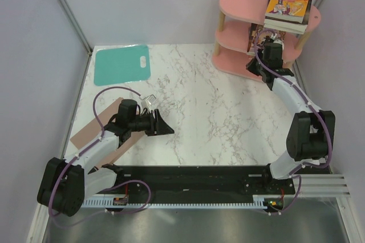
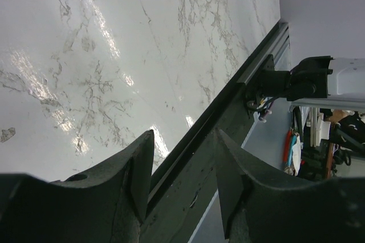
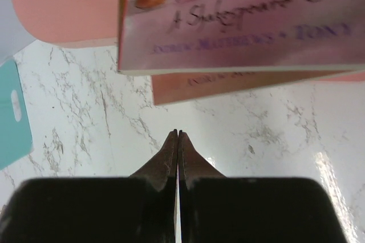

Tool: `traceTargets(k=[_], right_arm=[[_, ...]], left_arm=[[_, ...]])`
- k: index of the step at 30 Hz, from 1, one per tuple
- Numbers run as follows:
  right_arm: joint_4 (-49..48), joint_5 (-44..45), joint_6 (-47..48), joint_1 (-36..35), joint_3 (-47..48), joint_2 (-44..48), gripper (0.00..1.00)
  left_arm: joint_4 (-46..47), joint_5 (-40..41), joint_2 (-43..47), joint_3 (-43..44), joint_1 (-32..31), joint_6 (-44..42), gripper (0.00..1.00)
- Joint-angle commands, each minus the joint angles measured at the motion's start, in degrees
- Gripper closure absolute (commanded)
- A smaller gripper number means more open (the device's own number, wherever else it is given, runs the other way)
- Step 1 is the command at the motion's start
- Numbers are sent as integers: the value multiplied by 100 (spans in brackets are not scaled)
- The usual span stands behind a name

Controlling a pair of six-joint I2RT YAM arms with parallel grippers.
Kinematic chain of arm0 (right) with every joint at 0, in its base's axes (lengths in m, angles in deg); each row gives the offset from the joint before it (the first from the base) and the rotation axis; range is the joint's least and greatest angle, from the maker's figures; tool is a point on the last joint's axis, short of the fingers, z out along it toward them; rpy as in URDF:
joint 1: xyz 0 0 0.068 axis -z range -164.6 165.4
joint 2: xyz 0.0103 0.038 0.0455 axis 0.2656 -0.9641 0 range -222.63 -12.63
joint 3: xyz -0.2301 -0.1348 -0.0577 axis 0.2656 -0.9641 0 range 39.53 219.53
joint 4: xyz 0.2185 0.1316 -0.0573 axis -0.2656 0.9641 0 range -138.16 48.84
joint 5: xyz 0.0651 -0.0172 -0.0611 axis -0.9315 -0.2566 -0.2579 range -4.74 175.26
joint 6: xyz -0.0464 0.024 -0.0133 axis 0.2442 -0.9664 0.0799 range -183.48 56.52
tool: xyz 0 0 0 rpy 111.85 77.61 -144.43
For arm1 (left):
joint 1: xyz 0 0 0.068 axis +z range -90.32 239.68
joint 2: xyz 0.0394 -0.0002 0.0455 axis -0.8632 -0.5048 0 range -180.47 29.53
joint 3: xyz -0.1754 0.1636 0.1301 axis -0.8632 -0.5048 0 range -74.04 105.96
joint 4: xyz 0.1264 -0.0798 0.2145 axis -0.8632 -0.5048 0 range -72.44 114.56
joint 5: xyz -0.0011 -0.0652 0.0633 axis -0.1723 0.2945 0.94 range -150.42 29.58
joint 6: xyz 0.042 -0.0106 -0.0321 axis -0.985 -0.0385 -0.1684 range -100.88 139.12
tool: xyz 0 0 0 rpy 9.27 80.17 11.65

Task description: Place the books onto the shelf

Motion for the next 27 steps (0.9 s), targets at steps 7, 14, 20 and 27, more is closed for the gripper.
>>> traceTargets(k=[7,14,20,27], right_arm=[[-321,943,155,-228,858,-502,100],[-286,1119,270,-325,1183,-810,100],[-268,1102,358,-500,1246,-758,100],[-426,1014,314,-536,517,76,100]], left_arm=[[-11,70,117,-9,-23,-258,47],[-20,88,108,-9,-23,-267,47],[-20,88,65,-9,-23,-267,47],[-20,79,73,-9,-49,-276,47]])
